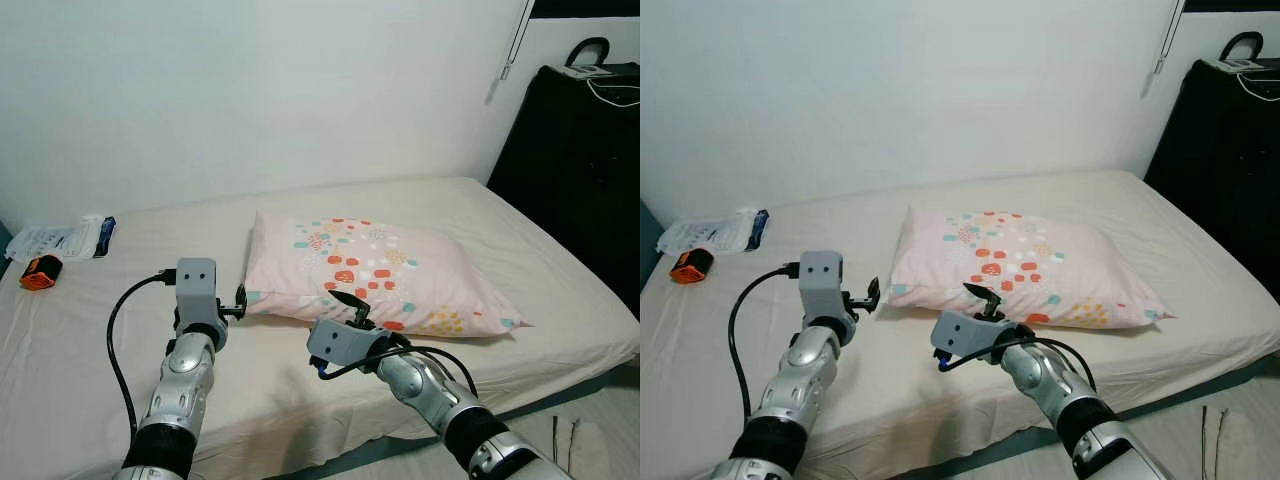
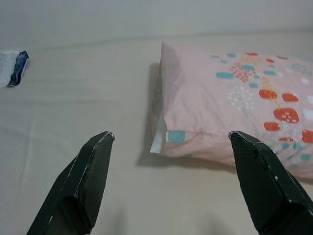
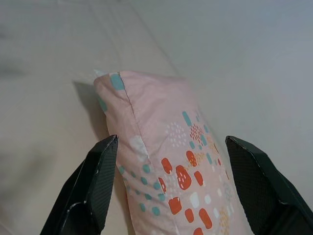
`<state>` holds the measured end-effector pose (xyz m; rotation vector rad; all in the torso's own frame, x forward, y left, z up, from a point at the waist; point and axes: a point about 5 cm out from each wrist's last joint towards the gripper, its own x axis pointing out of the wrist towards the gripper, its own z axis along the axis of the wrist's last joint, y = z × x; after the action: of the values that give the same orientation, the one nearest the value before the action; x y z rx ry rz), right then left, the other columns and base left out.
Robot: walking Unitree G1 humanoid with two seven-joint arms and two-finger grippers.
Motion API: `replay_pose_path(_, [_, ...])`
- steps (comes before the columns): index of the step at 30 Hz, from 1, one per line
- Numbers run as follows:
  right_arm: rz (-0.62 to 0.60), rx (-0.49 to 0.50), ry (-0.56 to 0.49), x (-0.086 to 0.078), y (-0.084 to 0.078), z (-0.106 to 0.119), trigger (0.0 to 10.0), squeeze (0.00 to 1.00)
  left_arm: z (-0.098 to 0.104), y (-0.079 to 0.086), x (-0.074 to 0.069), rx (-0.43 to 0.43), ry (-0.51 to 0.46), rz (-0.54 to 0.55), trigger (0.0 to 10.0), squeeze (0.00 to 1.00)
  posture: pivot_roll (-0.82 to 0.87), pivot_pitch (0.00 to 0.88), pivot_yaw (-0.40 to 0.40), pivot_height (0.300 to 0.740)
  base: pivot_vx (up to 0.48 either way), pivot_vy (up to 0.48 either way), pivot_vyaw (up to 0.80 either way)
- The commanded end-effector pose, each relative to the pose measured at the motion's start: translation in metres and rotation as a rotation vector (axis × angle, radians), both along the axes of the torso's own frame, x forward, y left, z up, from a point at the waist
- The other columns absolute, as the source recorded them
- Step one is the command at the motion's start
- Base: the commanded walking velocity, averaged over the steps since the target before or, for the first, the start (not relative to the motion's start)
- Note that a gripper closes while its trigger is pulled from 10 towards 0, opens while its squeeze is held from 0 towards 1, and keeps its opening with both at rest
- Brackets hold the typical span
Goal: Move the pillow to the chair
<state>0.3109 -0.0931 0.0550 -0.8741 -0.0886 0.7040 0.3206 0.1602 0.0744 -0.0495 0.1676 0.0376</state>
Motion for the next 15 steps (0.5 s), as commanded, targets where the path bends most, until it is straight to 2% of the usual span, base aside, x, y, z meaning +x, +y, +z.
replay_pose_path(1, [0.013, 0.007, 0.003, 0.0004, 0.0, 0.0016, 10.0, 0.0, -0.0018, -0.0027, 0.0006, -0.015, 0.003, -0.001, 10.0, 0.0, -0.05, 0.0, -0.049, 0.74, 0.0, 0.0, 0.0])
replay_pose_path(10, [0.028, 0.016, 0.016, -0.0007, 0.0008, 0.0011, 10.0, 0.0, 0.0031, -0.0009, 0.0033, -0.015, -0.02, 0.006, 10.0, 0.0, -0.05, 0.0, -0.076, 0.74, 0.0, 0.0, 0.0])
replay_pose_path(15, [0.02, 0.027, 0.012, -0.0015, -0.0048, 0.001, 10.0, 0.0, 0.0038, -0.0069, 0.0048, -0.029, -0.031, 0.001, 10.0, 0.0, -0.04, 0.0, -0.104, 0.74, 0.0, 0.0, 0.0])
